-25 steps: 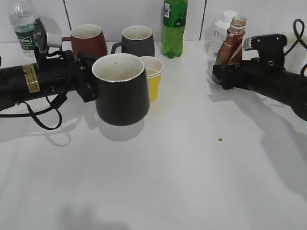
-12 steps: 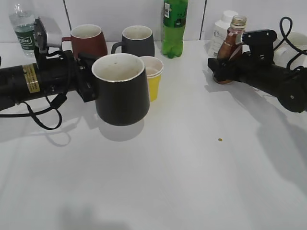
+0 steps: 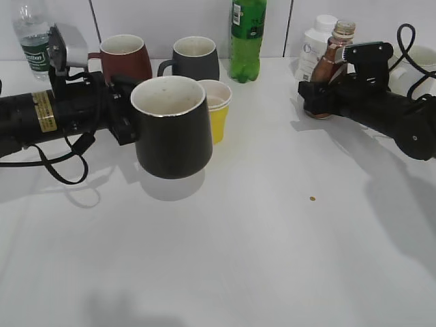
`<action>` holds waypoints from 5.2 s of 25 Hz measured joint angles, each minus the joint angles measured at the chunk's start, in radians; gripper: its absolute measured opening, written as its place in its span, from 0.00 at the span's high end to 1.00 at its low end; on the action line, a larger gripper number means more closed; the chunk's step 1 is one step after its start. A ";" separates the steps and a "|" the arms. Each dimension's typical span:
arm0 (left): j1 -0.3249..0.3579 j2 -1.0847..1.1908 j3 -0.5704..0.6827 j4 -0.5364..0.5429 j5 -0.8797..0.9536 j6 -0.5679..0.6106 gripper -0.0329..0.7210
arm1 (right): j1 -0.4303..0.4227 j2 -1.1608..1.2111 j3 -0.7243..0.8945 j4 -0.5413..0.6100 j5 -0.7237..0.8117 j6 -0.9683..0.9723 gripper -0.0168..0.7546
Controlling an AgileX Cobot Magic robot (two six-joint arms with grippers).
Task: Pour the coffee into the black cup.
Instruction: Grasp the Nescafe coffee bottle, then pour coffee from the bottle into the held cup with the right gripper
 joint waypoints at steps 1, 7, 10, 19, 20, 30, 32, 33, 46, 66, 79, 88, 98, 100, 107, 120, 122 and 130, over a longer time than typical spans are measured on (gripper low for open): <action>0.000 0.000 0.000 0.000 0.000 0.000 0.88 | 0.000 0.000 0.000 0.000 -0.001 0.000 0.29; 0.000 0.000 0.000 0.001 0.000 0.000 0.88 | 0.000 0.000 0.000 0.001 -0.009 0.040 0.29; 0.000 0.000 0.000 0.019 0.000 0.000 0.88 | 0.000 -0.008 0.014 -0.004 -0.017 0.083 0.29; -0.057 0.000 0.000 0.040 0.010 -0.006 0.88 | 0.001 -0.239 0.178 -0.179 -0.022 0.094 0.29; -0.074 0.000 0.000 0.040 0.016 -0.007 0.88 | 0.001 -0.265 0.193 -0.206 -0.022 0.094 0.29; -0.193 0.000 -0.103 0.040 0.043 -0.012 0.88 | 0.001 -0.578 0.350 -0.376 -0.013 0.076 0.29; -0.218 0.000 -0.130 0.039 0.073 -0.025 0.88 | 0.001 -0.642 0.357 -0.421 0.004 0.048 0.29; -0.233 0.000 -0.142 0.039 0.084 -0.028 0.88 | 0.001 -0.666 0.359 -0.433 0.008 0.032 0.29; -0.335 0.000 -0.169 -0.036 0.129 -0.038 0.88 | 0.001 -0.829 0.359 -0.518 0.047 -0.221 0.29; -0.390 0.000 -0.178 -0.082 0.225 -0.038 0.88 | 0.001 -0.829 0.359 -0.547 0.054 -0.682 0.29; -0.390 0.000 -0.178 -0.035 0.210 -0.038 0.88 | 0.001 -0.829 0.359 -0.547 0.105 -0.849 0.29; -0.396 0.000 -0.178 -0.132 0.208 -0.038 0.88 | 0.001 -0.829 0.359 -0.547 0.107 -0.885 0.29; -0.424 0.000 -0.178 -0.135 0.205 -0.038 0.88 | 0.001 -0.829 0.359 -0.548 0.107 -0.913 0.29; -0.424 0.000 -0.178 -0.135 0.205 -0.038 0.88 | 0.001 -0.829 0.359 -0.548 0.107 -0.917 0.29; -0.424 0.000 -0.178 -0.132 0.205 -0.038 0.88 | 0.001 -0.829 0.359 -0.548 0.107 -0.932 0.29; -0.424 0.000 -0.178 -0.132 0.204 -0.038 0.88 | 0.001 -0.829 0.359 -0.548 0.107 -0.968 0.29; -0.424 0.000 -0.178 -0.132 0.204 -0.038 0.88 | 0.001 -0.829 0.359 -0.548 0.107 -0.976 0.29; -0.424 0.000 -0.178 -0.092 0.204 -0.038 0.88 | 0.001 -0.829 0.359 -0.548 0.107 -1.004 0.29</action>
